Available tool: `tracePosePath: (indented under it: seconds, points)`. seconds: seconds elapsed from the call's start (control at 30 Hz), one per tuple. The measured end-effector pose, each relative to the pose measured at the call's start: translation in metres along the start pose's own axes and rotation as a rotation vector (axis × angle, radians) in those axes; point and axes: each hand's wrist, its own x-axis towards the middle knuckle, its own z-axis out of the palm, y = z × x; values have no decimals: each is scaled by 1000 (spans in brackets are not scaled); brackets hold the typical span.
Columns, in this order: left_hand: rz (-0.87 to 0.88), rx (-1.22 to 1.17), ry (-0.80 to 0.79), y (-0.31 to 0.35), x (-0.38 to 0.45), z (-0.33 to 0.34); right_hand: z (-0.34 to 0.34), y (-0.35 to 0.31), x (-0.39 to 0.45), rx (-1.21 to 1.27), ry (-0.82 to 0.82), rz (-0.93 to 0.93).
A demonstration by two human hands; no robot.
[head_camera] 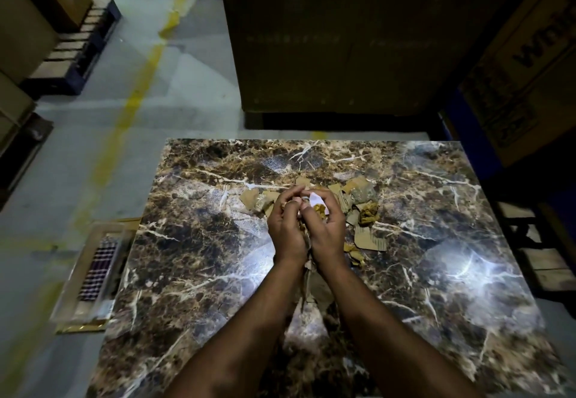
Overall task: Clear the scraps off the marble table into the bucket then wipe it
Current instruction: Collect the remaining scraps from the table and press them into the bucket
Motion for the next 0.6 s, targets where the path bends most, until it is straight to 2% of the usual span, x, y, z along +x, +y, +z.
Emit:
tracePosePath:
  seconds: [0.23, 0.37, 0.6]
  points:
    - [86, -64, -56, 30, -10, 15, -2, -47, 10, 54, 15, -155]
    - [162, -76, -4, 53, -14, 28, -2, -58, 13, 117, 14, -168]
    - [165, -116, 93, 63, -25, 44, -13, -72, 13, 173, -41, -181]
